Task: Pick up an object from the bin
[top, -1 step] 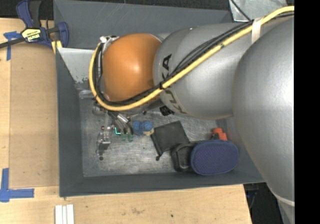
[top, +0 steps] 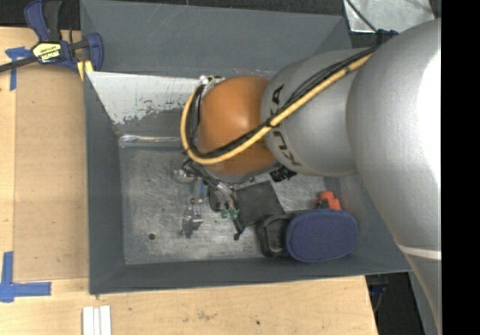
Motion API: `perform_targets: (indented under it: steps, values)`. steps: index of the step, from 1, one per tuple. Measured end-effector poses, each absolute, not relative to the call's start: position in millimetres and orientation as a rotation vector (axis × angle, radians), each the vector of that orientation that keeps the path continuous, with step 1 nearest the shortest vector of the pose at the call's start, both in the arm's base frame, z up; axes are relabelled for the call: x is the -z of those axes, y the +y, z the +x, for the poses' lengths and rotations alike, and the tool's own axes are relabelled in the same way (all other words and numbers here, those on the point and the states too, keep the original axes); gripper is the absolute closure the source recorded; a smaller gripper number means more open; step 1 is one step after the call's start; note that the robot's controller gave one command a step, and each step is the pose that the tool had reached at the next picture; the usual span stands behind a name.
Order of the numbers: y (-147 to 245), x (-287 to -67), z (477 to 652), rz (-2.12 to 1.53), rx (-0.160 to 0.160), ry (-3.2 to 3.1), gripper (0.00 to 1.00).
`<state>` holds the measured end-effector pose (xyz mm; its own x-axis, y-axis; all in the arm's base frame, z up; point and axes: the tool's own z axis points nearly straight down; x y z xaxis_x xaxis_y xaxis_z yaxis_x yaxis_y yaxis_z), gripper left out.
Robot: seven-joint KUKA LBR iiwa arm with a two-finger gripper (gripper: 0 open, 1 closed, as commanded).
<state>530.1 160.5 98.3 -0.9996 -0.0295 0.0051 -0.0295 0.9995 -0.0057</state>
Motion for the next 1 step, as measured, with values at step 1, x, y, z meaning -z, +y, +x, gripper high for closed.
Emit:
perform_targets:
  steps: [1]
  values:
    - [233.7,-75.3,580.0,0.066,0.007,-3.147,0.00]
